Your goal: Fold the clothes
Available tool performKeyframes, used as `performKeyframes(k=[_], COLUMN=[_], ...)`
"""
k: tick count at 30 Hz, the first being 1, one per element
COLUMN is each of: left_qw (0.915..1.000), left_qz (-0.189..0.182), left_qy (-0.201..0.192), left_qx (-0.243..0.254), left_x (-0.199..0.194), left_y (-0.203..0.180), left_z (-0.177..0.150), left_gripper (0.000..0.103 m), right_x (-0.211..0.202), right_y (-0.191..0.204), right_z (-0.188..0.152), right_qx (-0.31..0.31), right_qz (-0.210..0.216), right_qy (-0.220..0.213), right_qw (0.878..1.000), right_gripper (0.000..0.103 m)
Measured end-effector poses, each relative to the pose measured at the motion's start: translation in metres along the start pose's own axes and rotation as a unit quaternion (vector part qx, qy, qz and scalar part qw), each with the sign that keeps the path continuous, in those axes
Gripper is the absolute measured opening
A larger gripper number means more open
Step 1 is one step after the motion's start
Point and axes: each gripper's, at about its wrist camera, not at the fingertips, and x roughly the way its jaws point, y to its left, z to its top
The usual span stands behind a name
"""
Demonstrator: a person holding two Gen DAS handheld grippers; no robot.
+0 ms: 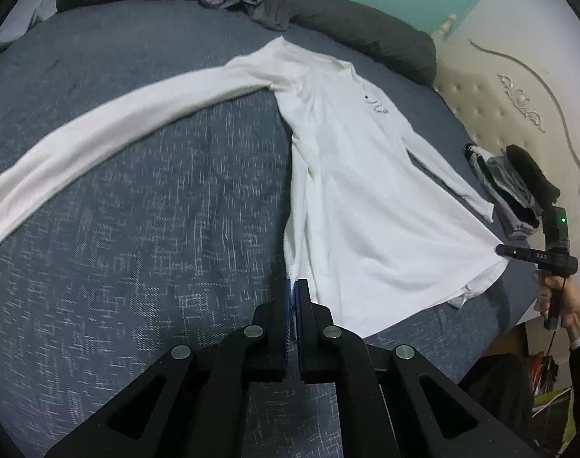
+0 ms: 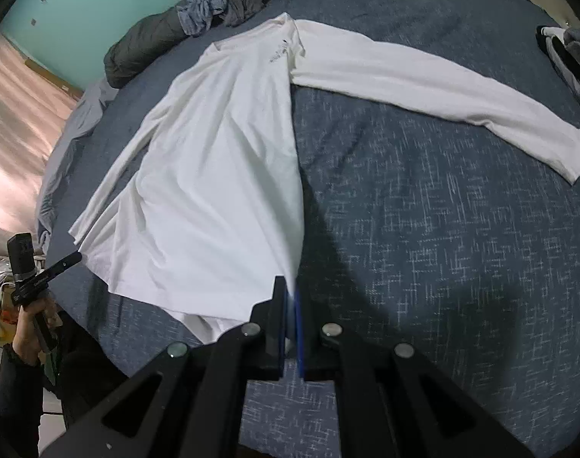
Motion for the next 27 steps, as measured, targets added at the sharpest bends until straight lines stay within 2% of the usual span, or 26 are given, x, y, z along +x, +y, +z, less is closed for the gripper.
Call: performKeyframes(k=[5,10,14,22,27], left_qw=[0.9995,0.9989,0.9992,0.998,0.9969], left_qz=[0.022,0.041,0.038,0.005,-0.002], left_qy=[0.008,-0.004,0.012,0.062,0.079], left_qx=[-0.021,-0.022,-0.008,0.001,0.009], left_x=[0.006,-0.001,0.008,0.05,0.065], left_y=[0.007,0.009,0.004,-0.013,-0.023], left_z=[-0.001,0.002,0.001,-0.003,-0.007], left_gripper=[0.005,0.02,0.021,0.026,0.028], right_x=[0.009,0.012,0.014,0.017,0.017], right_y=[-0.006,-0.007,-0.008,-0.005,-0.006], right_z=[-0.004,-0.004,-0.004,-0.005,-0.006], right_qx=[0.007,0.009,0.009,0.008,0.009], right_qz=[-0.001,0.001,0.003,0.007,0.008], right_qy=[0.006,0.008,0.009,0.014,0.015], right_qw=[1.0,1.0,1.0,1.0,1.0], right_gripper=[0.003,0.003,0.003,0.003,0.003])
